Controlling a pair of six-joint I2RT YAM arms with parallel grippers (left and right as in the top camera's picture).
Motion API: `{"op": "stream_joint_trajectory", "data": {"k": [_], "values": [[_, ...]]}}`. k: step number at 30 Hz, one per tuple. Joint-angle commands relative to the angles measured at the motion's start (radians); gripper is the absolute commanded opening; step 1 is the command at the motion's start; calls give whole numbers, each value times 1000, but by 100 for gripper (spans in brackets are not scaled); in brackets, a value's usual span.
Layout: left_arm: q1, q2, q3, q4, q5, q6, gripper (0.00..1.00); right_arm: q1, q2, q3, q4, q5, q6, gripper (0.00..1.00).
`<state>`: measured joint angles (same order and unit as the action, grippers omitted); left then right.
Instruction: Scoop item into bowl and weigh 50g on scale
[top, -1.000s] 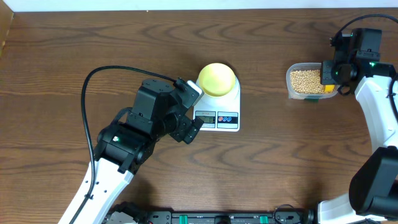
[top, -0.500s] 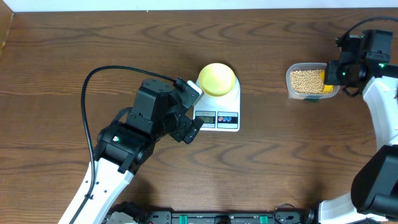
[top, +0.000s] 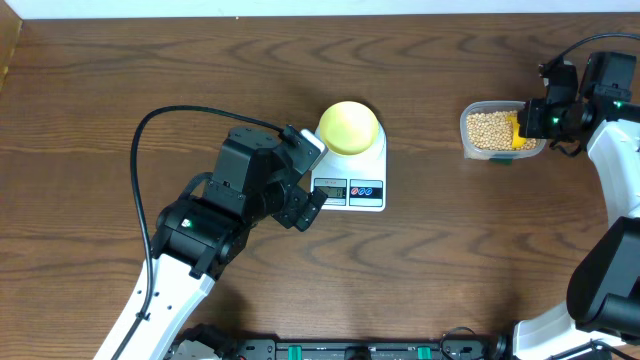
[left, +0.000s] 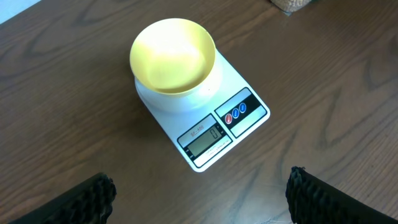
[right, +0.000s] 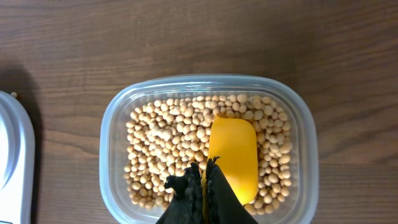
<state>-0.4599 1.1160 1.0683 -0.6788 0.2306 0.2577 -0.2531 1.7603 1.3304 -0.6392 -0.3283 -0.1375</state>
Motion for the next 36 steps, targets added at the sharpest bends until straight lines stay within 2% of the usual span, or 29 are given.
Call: {"op": "stream_joint_trajectory", "data": {"k": [1,16,36], "values": [[5,-11,4,3,-3,-16,90,-2,19,8,-7,-45,-10,1],[5,-11,4,3,-3,-16,90,-46,23,-4,-6,-146,-23,1],[5,-11,4,3,-3,-16,90,-101,119,-6,8,-242,-21,1]]}}
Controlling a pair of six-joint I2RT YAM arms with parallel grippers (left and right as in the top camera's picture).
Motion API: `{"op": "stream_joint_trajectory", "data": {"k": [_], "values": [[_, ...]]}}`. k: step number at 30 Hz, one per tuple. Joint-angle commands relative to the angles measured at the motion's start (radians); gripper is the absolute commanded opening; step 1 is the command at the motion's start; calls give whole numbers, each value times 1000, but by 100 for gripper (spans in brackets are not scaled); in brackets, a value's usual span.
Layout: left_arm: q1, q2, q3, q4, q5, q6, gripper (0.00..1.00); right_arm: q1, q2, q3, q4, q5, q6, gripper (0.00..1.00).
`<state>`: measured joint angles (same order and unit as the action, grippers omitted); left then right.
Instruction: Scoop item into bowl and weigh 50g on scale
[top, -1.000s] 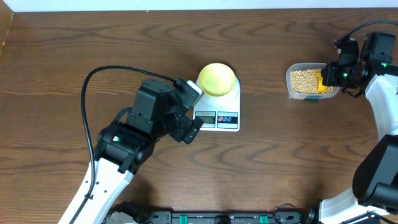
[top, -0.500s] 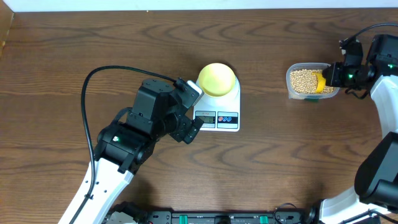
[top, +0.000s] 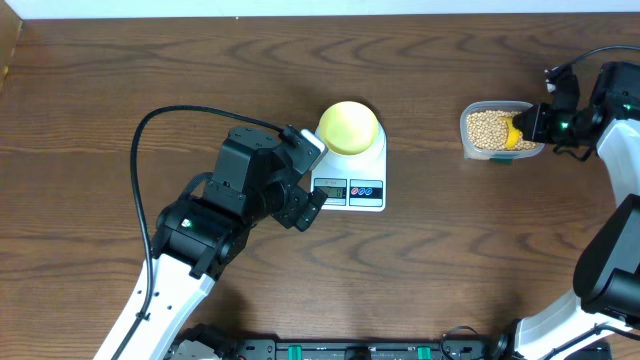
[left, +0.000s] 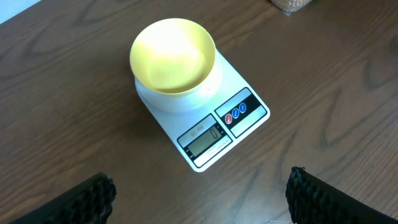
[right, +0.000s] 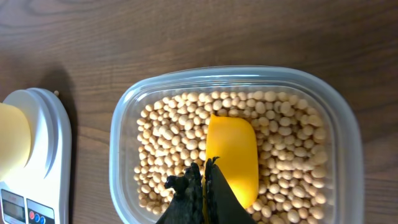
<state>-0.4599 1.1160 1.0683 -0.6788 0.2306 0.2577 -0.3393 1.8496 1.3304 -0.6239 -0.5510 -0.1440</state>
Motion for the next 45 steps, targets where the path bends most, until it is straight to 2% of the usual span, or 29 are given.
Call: {"op": "stream_joint_trajectory", "data": {"k": [1,27,45], "values": [[5,-11,4,3,-3,-16,90,-21,30,-6,-8,-23,-15,1],[5,-11,4,3,-3,-16,90,-135,132,-7,-13,-246,-37,1],[5,-11,4,3,-3,-16,90,-164,132,-7,-21,-252,-48,1]]}}
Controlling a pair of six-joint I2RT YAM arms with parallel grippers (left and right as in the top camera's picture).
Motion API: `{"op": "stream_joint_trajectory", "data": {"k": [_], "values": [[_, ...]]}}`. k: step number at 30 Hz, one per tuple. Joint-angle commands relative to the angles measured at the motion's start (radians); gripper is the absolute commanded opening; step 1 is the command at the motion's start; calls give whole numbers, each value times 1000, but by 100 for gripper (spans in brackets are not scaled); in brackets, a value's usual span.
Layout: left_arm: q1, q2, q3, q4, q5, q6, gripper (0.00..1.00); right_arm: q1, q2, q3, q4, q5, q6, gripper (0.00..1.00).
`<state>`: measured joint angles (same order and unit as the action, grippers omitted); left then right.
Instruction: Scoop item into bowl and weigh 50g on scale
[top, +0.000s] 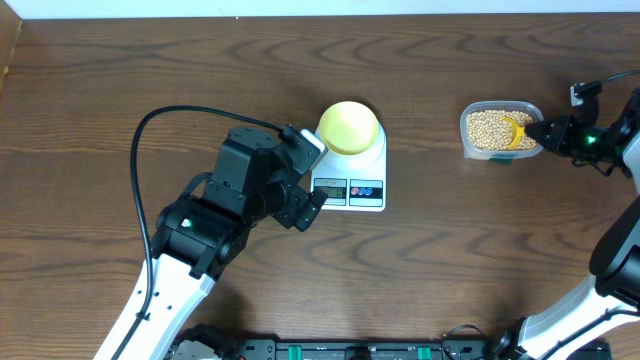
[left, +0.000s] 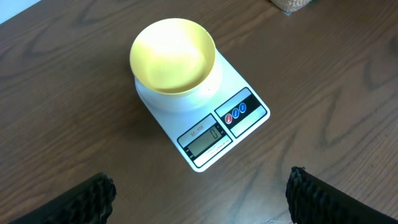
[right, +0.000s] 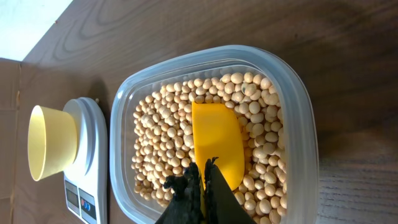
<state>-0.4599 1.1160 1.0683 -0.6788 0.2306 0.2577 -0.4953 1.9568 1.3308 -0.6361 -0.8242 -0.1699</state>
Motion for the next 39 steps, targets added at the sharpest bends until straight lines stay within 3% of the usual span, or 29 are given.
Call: {"op": "stream_joint_trajectory", "data": {"k": [1,39], "values": [[5,-11,4,3,-3,-16,90,-10,24,-7,-9,21,-23,1],[5,-11,4,3,-3,-16,90,-69,24,-7,-23,-5,-48,1]]}}
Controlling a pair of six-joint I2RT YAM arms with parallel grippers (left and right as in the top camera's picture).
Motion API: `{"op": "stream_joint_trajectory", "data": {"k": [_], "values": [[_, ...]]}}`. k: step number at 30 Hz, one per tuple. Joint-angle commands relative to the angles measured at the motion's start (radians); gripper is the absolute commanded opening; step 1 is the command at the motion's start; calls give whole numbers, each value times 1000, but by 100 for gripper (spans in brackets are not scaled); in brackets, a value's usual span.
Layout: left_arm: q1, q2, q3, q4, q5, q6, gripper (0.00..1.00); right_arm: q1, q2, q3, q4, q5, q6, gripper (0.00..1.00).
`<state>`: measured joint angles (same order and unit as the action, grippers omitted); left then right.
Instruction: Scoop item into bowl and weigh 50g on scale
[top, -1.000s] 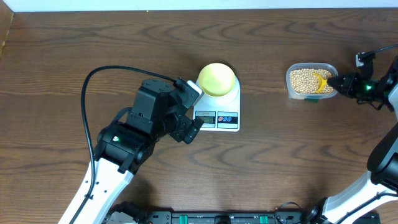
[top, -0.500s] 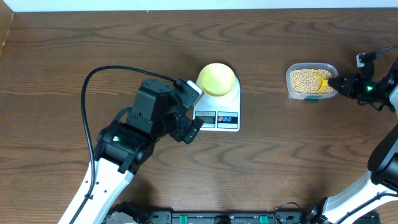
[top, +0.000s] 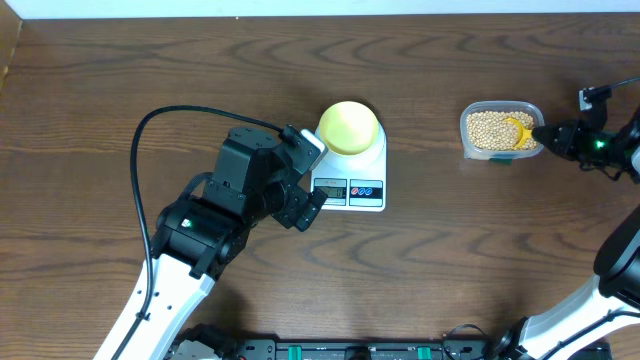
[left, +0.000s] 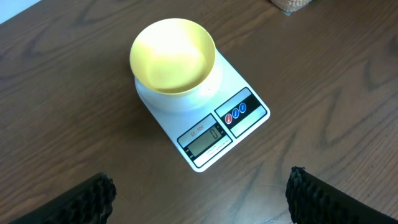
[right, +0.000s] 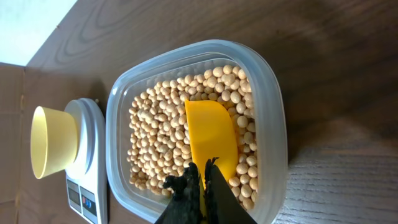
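Observation:
A yellow bowl (top: 348, 127) sits empty on a white scale (top: 352, 190); in the left wrist view the bowl (left: 172, 56) and scale (left: 211, 134) lie ahead of my open left gripper (left: 199, 196). At the right, a clear tub of soybeans (top: 498, 131) holds a yellow scoop (top: 519, 130). My right gripper (right: 203, 174) is shut on the scoop's handle; the scoop (right: 210, 134) lies in the beans (right: 158, 137), its blade bare. The gripper (top: 550, 135) sits just right of the tub.
Dark wood table (top: 470, 260) all round. The left arm's black cable (top: 150, 150) loops over the table at the left. A pale edge runs along the table's far side (top: 300, 8).
My right gripper has tilted a little further with the scoop in the tub; the tub looks more slanted in its view. The left arm, bowl and scale have not moved.
My right gripper stayed shut on the scoop in the beans throughout. At first it was over the tub looking straight down. Then it sat further right and tilted more each time, with scale and bowl coming into its view. The left gripper stayed open near the scale.

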<state>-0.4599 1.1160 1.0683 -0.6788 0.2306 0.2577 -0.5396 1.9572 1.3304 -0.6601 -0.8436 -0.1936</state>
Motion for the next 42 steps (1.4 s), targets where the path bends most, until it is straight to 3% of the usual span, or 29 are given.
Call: {"op": "stream_joint_trajectory", "data": {"k": [1,42], "values": [[5,-11,4,3,-3,-16,90,-27,24,-7,2,13,-25,1],[5,-11,4,3,-3,-16,90,-108,24,-7,-2,-267,-1,1]]}}
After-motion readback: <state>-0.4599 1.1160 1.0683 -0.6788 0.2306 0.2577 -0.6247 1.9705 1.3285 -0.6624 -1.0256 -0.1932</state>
